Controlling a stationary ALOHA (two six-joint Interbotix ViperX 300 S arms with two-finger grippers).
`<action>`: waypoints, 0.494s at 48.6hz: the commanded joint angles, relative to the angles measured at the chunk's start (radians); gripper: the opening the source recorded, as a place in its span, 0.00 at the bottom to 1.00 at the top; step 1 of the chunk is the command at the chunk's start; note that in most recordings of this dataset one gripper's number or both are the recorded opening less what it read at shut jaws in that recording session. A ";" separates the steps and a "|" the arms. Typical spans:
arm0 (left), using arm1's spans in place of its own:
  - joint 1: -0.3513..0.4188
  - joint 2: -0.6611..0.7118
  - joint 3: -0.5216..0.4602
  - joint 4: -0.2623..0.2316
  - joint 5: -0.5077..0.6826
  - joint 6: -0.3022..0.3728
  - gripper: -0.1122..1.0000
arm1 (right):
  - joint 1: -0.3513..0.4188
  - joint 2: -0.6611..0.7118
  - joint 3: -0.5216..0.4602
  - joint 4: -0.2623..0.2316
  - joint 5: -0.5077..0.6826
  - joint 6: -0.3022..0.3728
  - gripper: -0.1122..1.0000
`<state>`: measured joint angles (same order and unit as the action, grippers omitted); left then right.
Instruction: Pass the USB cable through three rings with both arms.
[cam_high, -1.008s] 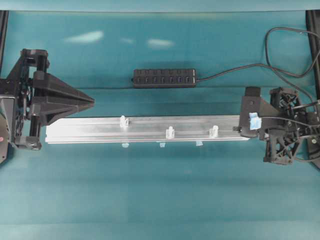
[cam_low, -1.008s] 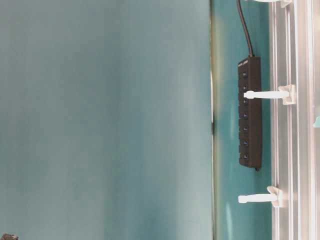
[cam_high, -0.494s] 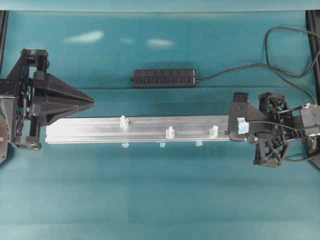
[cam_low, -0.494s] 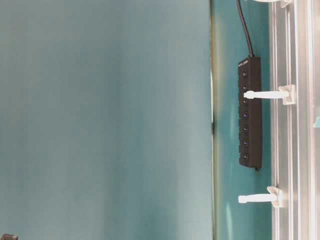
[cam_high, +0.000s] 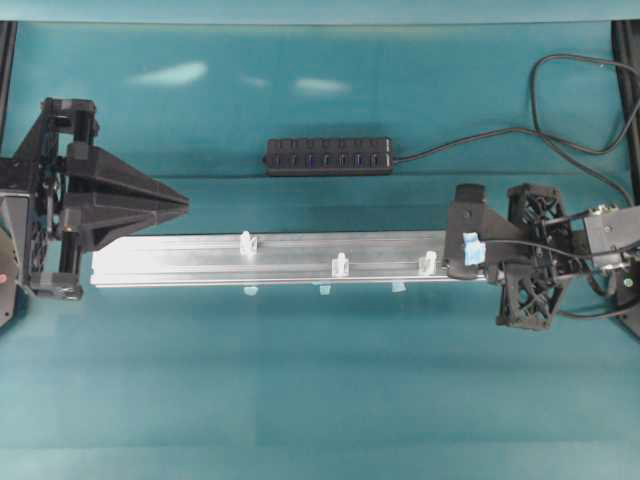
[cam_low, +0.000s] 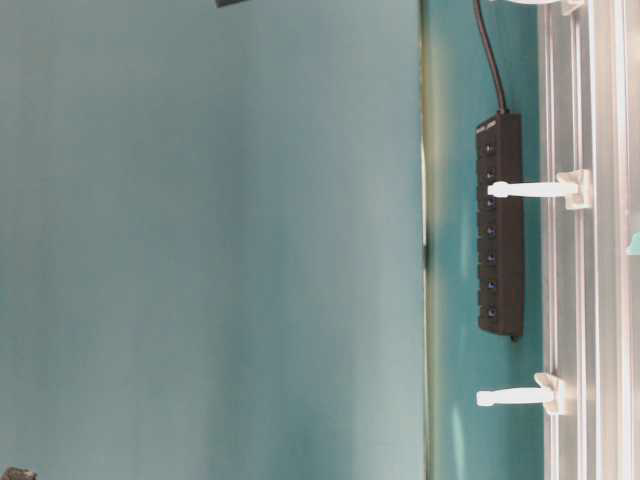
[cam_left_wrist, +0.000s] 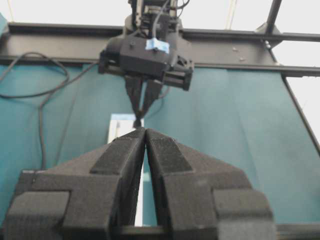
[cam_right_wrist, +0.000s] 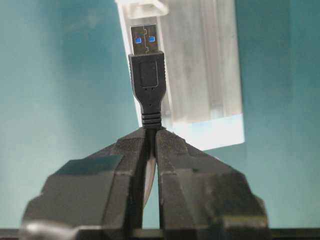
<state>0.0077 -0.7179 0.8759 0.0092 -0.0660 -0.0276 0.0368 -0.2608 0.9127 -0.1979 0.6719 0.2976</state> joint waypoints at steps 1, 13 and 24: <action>0.002 0.000 -0.032 0.002 -0.005 -0.002 0.28 | -0.011 0.005 -0.021 -0.005 -0.008 -0.017 0.03; 0.002 0.015 -0.037 0.002 -0.005 -0.002 0.28 | -0.012 0.043 -0.051 -0.005 -0.032 -0.032 0.03; 0.002 0.015 -0.037 0.002 -0.005 -0.002 0.28 | -0.012 0.080 -0.071 -0.005 -0.069 -0.032 0.03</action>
<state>0.0077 -0.7010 0.8698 0.0092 -0.0660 -0.0276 0.0245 -0.1856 0.8590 -0.1994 0.6167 0.2777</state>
